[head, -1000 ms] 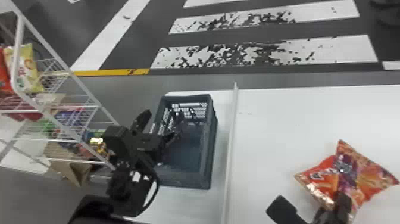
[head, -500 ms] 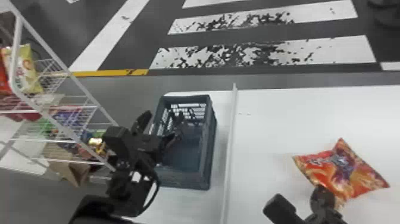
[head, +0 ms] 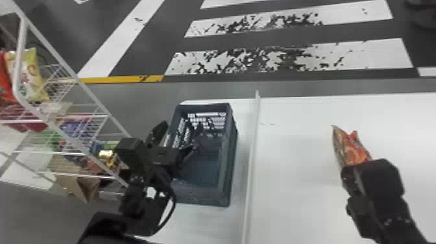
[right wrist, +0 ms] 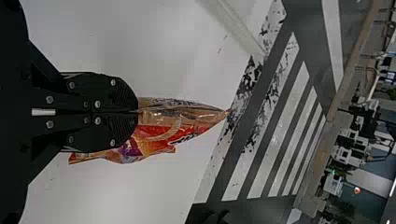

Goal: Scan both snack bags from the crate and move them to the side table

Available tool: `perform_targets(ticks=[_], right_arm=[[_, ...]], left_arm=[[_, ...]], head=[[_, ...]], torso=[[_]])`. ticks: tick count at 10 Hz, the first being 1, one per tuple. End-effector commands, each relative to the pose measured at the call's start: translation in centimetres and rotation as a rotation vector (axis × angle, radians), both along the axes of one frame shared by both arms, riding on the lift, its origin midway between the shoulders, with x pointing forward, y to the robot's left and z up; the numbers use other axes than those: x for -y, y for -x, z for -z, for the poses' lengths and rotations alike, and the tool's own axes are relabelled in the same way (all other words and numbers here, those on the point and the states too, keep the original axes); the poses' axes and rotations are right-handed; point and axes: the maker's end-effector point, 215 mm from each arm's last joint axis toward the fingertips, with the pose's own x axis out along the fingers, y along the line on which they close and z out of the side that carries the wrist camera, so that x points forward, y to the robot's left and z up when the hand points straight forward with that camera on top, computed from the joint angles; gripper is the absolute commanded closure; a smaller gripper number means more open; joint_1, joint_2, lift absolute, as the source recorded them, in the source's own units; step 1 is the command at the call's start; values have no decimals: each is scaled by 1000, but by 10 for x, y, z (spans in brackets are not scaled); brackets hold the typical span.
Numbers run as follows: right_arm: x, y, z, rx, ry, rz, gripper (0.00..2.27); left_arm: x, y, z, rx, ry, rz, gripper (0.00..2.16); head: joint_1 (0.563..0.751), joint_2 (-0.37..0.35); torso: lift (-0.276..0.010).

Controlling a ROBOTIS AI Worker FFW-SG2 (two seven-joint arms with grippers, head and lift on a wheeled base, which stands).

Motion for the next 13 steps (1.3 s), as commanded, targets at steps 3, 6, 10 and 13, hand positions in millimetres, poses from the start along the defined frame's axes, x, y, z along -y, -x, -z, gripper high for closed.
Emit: perform_targets(ticks=[3,6,10,13], right_arm=[[30,-38,-62,96,-423,113,2246],[103,-54,-67,140,-812,344,2250],[171,-39,-1,63,-1095,600,2250],[205,-5,58,-72,-769,837,2250]], left_arm=[[5,0,5,-8,2,10,66],[11,-2,11,-16,-5,19,66],[12,-1,12,-18,-20,23,66],[17,-2,13,-17,-19,30,66]], head=[[695,284],[695,202],[695,81],[695,17]], torso=[[-29],[-29],[-29],[-29]])
